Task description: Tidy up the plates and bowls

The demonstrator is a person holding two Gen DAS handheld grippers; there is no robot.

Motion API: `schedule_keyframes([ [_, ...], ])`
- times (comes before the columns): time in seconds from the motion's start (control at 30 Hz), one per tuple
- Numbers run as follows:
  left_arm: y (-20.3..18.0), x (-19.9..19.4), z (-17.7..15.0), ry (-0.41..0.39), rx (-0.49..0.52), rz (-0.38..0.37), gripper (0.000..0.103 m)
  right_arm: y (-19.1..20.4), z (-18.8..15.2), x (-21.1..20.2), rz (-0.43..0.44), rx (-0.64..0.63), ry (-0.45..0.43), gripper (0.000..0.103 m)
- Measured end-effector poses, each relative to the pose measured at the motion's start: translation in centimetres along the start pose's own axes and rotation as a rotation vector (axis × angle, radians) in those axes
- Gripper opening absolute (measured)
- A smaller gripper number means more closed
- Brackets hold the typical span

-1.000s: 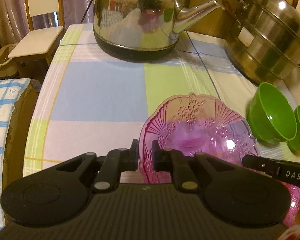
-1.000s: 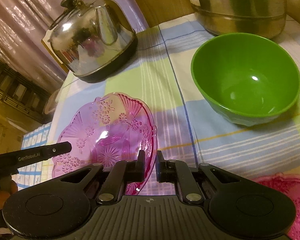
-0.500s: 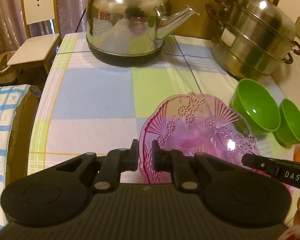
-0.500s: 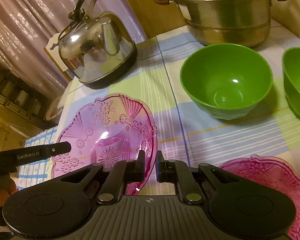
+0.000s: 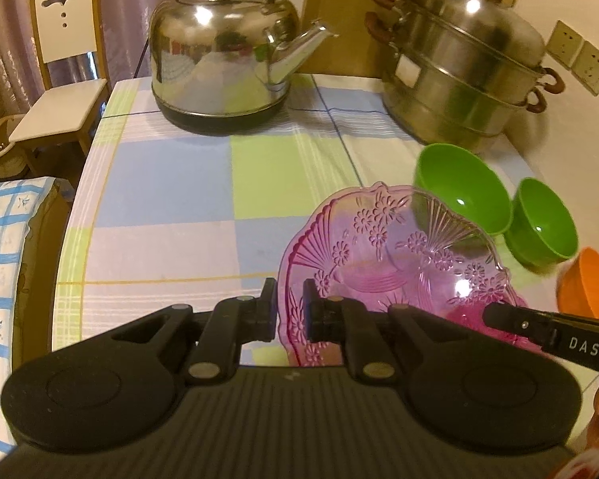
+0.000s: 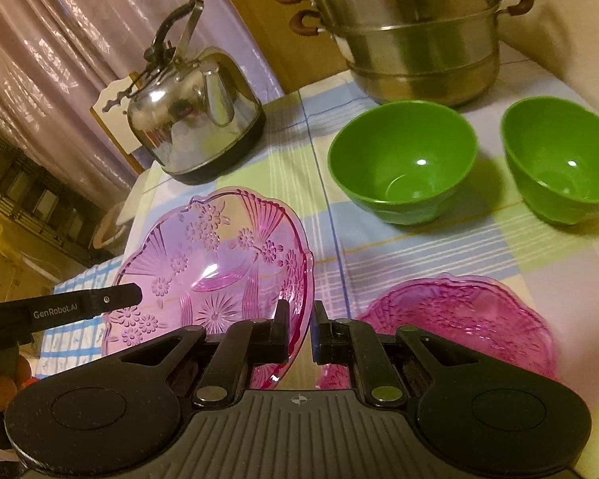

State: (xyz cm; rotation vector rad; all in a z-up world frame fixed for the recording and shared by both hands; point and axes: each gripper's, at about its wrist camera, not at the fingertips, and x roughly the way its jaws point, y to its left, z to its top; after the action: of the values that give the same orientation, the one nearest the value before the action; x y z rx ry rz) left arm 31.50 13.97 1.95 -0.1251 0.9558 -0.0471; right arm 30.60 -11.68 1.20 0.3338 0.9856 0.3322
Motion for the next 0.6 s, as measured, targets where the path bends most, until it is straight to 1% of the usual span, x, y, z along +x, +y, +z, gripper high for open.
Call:
schedule_keyframes([
  [0.3,-3.3,-2.5,-1.1,-0.013,0.022,-0.030,0.011,-1.3,-0.8,-4.3,-0.013,0.008,-0.033,0.010],
  [0.6,-7.4,-3.4,-2.7,-0.007,0.036,-0.077,0.011,-4.3,-1.4,-8.2,-0.056,0.015,-0.060,0.010],
])
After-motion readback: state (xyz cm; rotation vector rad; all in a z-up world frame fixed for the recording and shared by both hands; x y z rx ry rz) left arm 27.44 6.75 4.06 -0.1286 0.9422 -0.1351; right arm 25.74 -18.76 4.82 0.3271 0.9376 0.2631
